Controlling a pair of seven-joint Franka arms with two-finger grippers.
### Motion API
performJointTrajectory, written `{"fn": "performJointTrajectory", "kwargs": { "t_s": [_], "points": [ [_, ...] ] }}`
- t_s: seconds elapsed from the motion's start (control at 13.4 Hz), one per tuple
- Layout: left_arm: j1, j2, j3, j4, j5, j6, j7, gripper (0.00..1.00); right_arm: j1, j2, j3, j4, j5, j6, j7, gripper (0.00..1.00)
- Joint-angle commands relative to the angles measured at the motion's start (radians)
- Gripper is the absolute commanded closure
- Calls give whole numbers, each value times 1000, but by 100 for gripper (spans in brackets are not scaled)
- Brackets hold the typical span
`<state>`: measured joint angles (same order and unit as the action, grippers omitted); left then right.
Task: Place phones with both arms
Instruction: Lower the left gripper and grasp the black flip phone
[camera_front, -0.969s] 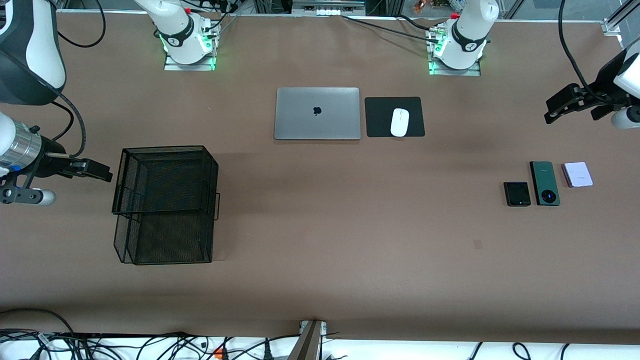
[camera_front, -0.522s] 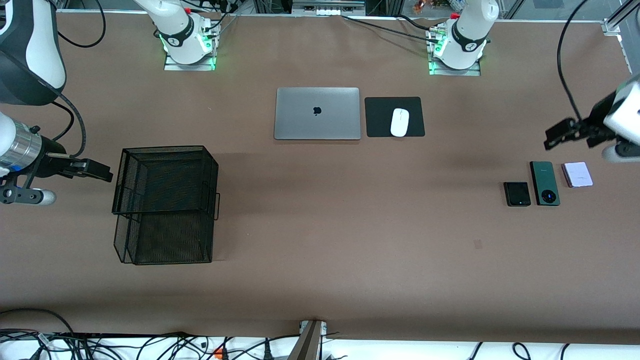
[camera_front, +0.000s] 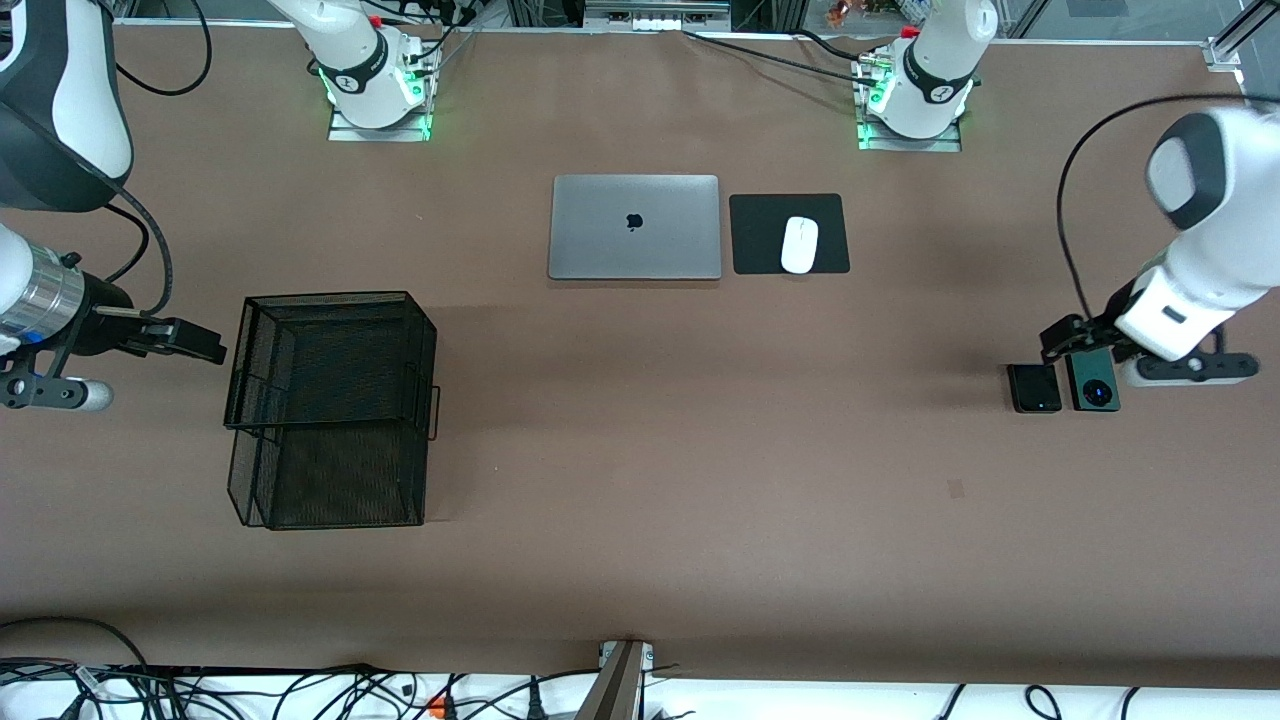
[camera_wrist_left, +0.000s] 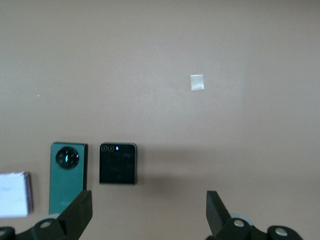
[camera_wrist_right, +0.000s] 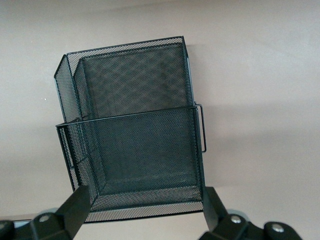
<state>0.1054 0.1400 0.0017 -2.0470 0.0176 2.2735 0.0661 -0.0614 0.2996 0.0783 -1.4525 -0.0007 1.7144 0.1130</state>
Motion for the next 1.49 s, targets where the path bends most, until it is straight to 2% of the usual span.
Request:
{"fn": "performJointTrajectory", "kwargs": {
  "t_s": [0.0, 0.37, 0.75, 1.42],
  "points": [
    [42, 29, -3, -80, 15, 134, 96, 0, -5, 10, 5, 24, 18, -16, 5, 0],
    [134, 145, -3, -171, 39, 372, 184, 0, -5, 10, 5, 24, 18, -16, 8, 0],
    [152, 254, -5, -212, 39, 541, 181, 0, -5, 10, 5, 24, 18, -16, 8, 0],
    [171, 320, -6, -213, 38, 603, 143, 0, -5, 10, 5, 24, 18, -18, 8, 0]
  ]
}}
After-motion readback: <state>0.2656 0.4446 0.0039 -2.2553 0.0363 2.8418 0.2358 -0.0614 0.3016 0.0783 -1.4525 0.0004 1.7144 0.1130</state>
